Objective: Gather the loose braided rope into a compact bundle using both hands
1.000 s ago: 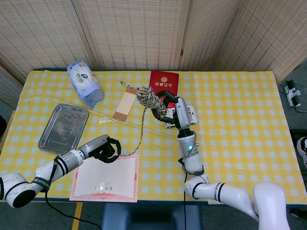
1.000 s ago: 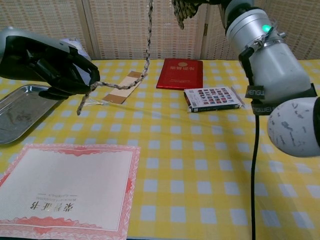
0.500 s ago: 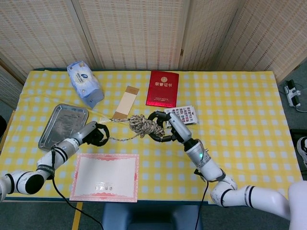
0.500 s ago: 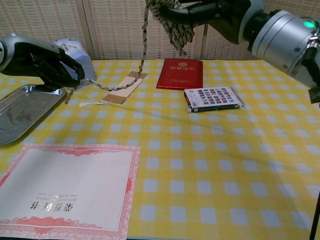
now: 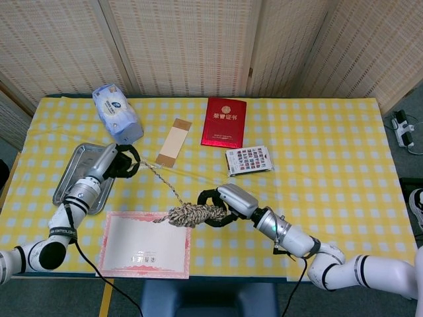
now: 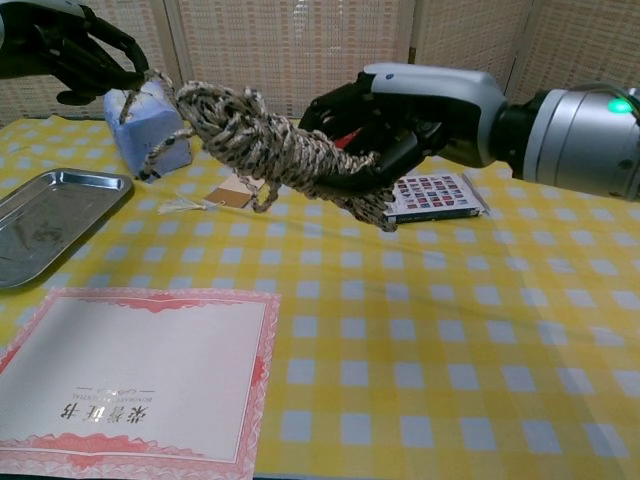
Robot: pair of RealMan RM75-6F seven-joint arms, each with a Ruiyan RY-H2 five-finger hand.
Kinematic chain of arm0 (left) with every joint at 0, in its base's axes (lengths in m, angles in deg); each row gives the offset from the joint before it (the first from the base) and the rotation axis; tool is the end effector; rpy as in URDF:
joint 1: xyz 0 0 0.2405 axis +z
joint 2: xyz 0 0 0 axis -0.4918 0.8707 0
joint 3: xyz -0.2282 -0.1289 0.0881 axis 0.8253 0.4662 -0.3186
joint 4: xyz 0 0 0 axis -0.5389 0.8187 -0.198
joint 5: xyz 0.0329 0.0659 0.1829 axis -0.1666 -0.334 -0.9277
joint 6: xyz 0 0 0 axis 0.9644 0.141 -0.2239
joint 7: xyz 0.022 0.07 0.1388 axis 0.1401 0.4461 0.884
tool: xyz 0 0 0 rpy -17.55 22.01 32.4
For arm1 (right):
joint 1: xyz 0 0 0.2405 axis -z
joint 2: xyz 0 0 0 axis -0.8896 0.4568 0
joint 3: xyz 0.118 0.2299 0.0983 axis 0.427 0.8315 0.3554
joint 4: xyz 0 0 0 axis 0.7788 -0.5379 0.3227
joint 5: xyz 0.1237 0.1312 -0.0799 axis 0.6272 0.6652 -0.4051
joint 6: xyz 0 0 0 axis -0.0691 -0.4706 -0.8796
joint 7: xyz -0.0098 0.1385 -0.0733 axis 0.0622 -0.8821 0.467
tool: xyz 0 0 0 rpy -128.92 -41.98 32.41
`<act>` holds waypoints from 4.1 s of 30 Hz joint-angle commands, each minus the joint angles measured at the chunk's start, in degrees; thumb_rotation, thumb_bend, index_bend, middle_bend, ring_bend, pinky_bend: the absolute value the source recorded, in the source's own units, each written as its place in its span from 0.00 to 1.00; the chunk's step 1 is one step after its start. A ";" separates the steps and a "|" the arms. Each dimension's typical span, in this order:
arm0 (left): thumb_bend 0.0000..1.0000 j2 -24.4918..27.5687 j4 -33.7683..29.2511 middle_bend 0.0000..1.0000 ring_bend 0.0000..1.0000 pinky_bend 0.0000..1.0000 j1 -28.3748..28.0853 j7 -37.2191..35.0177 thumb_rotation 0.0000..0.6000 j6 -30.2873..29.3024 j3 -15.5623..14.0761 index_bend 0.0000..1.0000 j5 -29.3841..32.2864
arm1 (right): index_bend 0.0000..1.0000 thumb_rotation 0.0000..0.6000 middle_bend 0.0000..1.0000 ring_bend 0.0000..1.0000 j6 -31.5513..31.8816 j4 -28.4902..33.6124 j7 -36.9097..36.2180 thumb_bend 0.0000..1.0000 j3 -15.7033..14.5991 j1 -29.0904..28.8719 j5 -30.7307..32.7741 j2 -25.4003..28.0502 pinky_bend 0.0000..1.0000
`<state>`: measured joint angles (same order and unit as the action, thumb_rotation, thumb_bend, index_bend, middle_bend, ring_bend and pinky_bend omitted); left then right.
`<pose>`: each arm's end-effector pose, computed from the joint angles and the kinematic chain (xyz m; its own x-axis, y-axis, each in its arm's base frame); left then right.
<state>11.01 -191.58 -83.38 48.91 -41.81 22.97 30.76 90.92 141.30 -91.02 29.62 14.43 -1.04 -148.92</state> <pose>-0.1365 0.4098 0.1366 -0.1941 0.3613 0.9120 0.9788 0.0100 0.2043 -0.0820 -0.3405 0.0138 -0.0595 -0.6672 0.7425 -0.8225 -0.3888 -0.4152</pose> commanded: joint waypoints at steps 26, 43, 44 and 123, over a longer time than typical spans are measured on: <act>0.61 10.40 -19.55 0.92 0.83 0.86 14.25 -10.41 1.00 -9.17 8.76 0.68 -27.81 | 0.85 1.00 0.72 0.79 0.80 -1.53 27.44 0.75 7.51 -3.30 30.00 -9.99 0.73; 0.61 4.53 -17.38 0.92 0.83 0.86 9.02 5.16 1.00 -9.26 9.51 0.67 -18.34 | 0.85 1.00 0.72 0.79 3.02 1.01 31.31 0.75 4.88 -2.62 21.81 -12.06 0.73; 0.61 4.23 -17.26 0.92 0.83 0.86 8.75 5.59 1.00 -9.16 9.60 0.67 -17.47 | 0.85 1.00 0.72 0.79 2.92 1.15 31.21 0.75 4.73 -2.56 21.29 -11.97 0.73; 0.61 -2.13 -6.12 0.92 0.83 0.86 8.55 5.28 1.00 -2.58 4.56 0.67 -20.17 | 0.88 1.00 0.77 0.82 -6.91 7.01 20.41 0.75 5.20 -0.93 18.68 -3.40 0.77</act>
<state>9.10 -197.24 -75.08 53.25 -43.45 27.46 11.50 84.46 148.31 -71.98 35.01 14.17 16.24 -152.10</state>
